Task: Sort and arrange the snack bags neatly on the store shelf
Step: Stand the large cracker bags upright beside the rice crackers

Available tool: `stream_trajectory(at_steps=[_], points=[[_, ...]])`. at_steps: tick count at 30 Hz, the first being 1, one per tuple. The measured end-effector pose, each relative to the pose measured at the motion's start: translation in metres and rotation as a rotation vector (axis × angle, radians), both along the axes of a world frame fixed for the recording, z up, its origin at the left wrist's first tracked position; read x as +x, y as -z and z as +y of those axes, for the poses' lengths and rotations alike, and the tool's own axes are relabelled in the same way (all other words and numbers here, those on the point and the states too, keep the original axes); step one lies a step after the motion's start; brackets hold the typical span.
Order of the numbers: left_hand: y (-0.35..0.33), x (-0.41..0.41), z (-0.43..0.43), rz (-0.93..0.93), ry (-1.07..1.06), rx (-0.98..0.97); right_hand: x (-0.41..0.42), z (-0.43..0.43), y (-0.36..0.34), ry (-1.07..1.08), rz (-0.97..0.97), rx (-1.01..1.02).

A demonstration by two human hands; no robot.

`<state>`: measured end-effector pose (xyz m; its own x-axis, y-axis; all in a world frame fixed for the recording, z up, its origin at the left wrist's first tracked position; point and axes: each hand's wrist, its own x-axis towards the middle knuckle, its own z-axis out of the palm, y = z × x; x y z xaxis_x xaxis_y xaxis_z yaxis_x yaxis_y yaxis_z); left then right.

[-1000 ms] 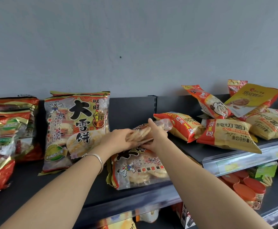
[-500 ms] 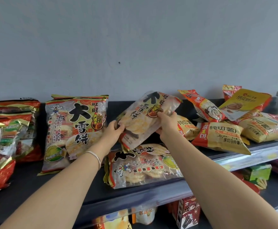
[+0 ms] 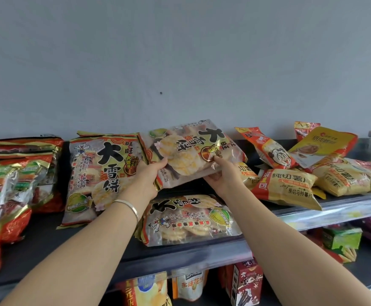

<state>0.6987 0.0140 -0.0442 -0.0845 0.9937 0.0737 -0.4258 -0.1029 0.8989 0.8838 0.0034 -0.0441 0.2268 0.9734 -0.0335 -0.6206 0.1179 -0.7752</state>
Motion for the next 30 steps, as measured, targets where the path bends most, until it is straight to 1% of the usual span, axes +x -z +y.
stream_trajectory(at_steps=[3, 5, 9, 14, 18, 21, 24, 26, 28, 30], points=[[-0.010, -0.016, -0.010, 0.061, -0.126, 0.143, -0.007, -0.002, -0.001, 0.017, 0.038, -0.016], [-0.016, -0.031, -0.019, 0.101, -0.176, 0.199, -0.013, -0.003, -0.003, 0.027, 0.068, 0.006], [-0.014, -0.058, -0.034, 0.095, -0.226, 0.191, -0.038, -0.008, -0.007, -0.051, 0.077, 0.038], [0.007, -0.079, -0.052, 0.070, -0.256, 0.182, -0.091, -0.014, -0.009, -0.268, 0.063, 0.002], [0.021, -0.104, -0.062, 0.040, -0.232, 0.166, -0.121, -0.009, -0.002, -0.279, 0.148, 0.015], [0.029, -0.127, -0.067, 0.046, -0.277, 0.136, -0.140, -0.004, -0.001, -0.241, 0.078, 0.038], [0.031, -0.152, -0.071, 0.077, -0.407, 0.114, -0.160, -0.001, 0.001, -0.212, -0.047, 0.088], [0.033, -0.169, -0.072, 0.171, -0.510, 0.069, -0.169, 0.001, 0.001, -0.189, -0.146, 0.119], [0.038, -0.184, -0.071, 0.382, -0.598, -0.004, -0.176, 0.005, 0.002, -0.173, -0.254, 0.165], [0.045, -0.194, -0.070, 0.602, -0.641, -0.043, -0.183, 0.010, 0.004, -0.146, -0.415, 0.213]])
